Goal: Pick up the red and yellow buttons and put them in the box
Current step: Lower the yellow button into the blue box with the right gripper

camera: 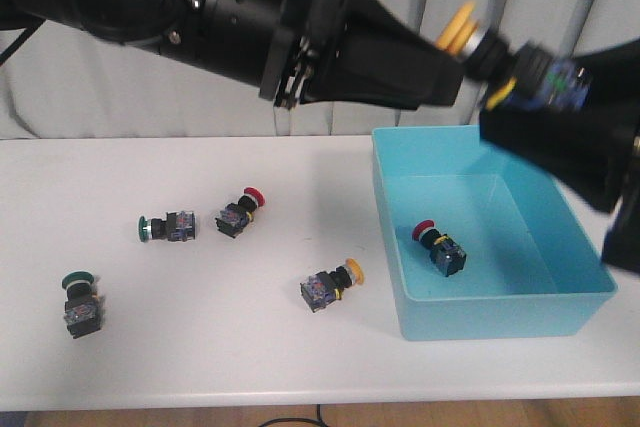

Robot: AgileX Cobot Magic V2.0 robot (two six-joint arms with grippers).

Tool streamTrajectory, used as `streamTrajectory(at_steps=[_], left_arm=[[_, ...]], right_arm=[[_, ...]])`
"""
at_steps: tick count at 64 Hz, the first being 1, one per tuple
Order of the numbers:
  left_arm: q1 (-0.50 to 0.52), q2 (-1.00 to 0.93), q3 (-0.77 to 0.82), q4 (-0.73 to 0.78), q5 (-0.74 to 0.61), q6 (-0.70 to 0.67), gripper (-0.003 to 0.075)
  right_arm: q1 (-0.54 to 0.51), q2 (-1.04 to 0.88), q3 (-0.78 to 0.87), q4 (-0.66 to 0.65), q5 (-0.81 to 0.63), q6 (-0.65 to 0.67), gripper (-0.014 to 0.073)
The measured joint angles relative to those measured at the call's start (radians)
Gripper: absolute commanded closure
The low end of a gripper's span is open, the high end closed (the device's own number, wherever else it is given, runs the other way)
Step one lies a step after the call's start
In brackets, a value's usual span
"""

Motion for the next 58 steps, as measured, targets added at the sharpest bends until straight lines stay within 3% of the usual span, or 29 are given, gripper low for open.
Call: streamTrajectory(at_steps=[21,45,58], left_arm=[[0.000,0.002,0.000,0.131,0.018,0.000,0.0295],[0.000,0.002,0.000,0.212,0.041,-0.036,0.0411],[0.000,0.002,0.000,0.213,0.041,-0.037,0.0476]], right_arm=[[0.000,0.134,-0.003,0.051,-0.355,-0.002,0.0599],[0.000,0.729,-0.003,0.060,-0.606,-0.017,0.0592],[0.000,0.922,-0.010,0.064,-0.630,-0.017,0.0570]])
